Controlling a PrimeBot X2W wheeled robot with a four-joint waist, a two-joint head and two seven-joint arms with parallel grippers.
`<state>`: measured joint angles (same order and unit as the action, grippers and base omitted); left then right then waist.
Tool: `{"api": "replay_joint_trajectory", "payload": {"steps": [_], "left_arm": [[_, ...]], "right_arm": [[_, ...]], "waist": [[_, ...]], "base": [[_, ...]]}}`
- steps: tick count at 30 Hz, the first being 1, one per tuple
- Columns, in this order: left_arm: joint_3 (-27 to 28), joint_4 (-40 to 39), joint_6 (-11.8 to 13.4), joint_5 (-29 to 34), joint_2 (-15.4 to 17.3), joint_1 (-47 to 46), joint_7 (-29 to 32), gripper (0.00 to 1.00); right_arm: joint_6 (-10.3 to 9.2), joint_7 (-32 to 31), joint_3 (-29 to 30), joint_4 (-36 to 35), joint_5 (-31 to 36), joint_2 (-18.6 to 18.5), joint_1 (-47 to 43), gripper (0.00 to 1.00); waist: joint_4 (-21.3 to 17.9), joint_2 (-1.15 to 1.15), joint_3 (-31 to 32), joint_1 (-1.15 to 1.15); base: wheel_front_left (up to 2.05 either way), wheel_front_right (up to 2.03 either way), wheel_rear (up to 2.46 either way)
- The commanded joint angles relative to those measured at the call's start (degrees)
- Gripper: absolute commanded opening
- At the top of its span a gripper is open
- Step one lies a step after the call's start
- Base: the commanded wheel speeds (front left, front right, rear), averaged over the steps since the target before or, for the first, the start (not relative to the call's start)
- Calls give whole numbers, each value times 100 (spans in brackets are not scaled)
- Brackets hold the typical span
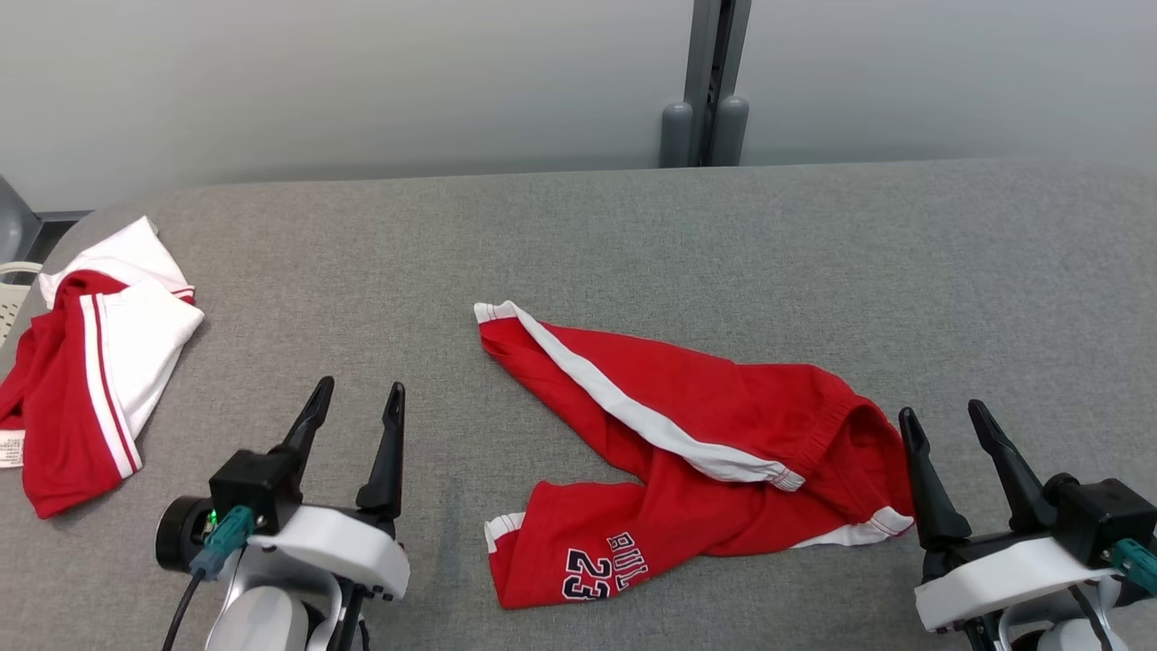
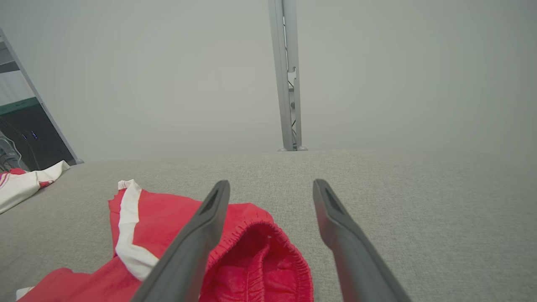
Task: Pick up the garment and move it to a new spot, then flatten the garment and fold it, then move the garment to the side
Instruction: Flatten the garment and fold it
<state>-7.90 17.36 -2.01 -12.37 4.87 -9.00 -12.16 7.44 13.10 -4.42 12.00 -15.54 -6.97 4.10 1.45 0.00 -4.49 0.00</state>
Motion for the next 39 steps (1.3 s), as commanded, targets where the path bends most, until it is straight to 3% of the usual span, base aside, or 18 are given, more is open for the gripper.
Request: {"api": "replay_joint_trajectory", "payload": {"steps": [1, 7, 16, 29, 31, 32, 39], "left_arm": [[-51, 74, -46, -31, 6, -242, 81, 100], [-282, 597, -176, -259, -92, -1042, 603, 100], [-529, 2162, -314, -745, -165, -2375, 1312, 100], [-798, 3923, -408, -1513, -182, -3347, 1974, 100], [-914, 4104, -448, -1690, -185, -3411, 2110, 47], [-967, 4169, -456, -1781, -189, -3422, 2145, 0], [-1351, 4423, -488, -1947, -192, -3481, 1952, 0]], "right_arm": [[9, -12, -15, -35, 13, -36, 72, 100], [9, -42, -90, -89, -11, -85, 249, 100], [9, -7, -306, -63, -54, -140, 546, 100], [9, 66, -449, 34, -113, -136, 730, 100], [9, 71, -469, 61, -110, -144, 754, 100], [9, 77, -478, 71, -112, -147, 772, 100], [9, 122, -441, 121, -132, -151, 807, 100]], "waist": [[-36, 0, -101, 0], [-159, 0, -413, 0], [-478, 0, -815, 0], [-673, 0, -1075, 0], [-700, 0, -1097, 0], [-712, 0, -1107, 0], [-716, 0, -1139, 0]], "base": [[0, 0, 0], [0, 0, 0], [0, 0, 0], [0, 0, 0], [0, 0, 0], [0, 0, 0], [0, 0, 0]]}}
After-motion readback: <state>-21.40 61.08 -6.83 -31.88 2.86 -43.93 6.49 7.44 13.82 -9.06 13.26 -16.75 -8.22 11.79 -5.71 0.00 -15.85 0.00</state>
